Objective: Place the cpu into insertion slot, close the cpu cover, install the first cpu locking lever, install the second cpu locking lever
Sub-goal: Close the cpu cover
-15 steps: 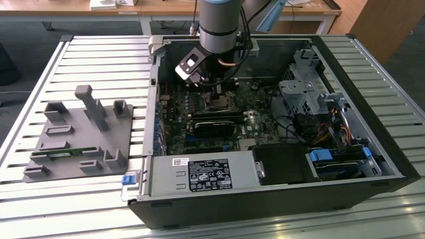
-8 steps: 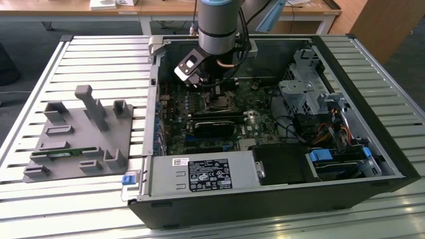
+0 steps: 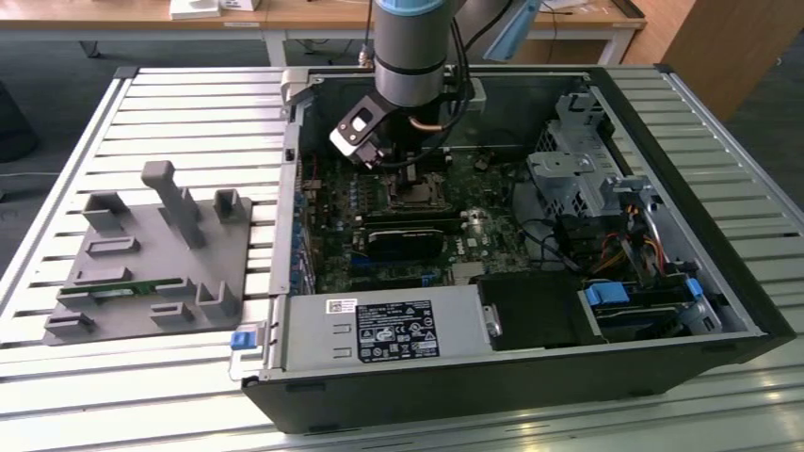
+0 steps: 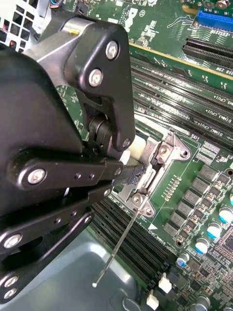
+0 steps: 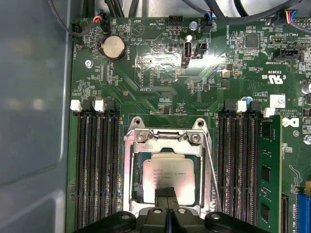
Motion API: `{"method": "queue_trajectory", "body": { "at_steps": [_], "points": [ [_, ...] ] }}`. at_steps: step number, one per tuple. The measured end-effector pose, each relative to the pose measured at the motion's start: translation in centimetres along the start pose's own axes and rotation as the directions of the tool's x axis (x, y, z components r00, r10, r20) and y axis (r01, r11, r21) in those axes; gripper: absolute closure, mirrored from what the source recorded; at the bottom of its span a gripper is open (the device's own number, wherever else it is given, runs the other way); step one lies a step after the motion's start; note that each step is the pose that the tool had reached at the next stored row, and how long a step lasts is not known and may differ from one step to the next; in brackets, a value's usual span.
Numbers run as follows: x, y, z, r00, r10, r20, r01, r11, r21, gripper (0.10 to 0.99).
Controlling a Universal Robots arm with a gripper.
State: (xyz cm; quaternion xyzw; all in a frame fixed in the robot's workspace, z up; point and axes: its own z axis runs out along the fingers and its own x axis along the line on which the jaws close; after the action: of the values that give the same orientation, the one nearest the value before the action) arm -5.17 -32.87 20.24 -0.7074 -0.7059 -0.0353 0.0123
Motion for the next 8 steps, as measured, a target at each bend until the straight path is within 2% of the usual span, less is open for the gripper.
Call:
{"method": "queue_trajectory", "body": {
  "at_steps": [8],
  "points": [
    [-0.02, 0.11, 0.26, 1.0000, 0.000, 0.0012, 0.000, 1.0000, 0.000, 0.980]
  ]
}}
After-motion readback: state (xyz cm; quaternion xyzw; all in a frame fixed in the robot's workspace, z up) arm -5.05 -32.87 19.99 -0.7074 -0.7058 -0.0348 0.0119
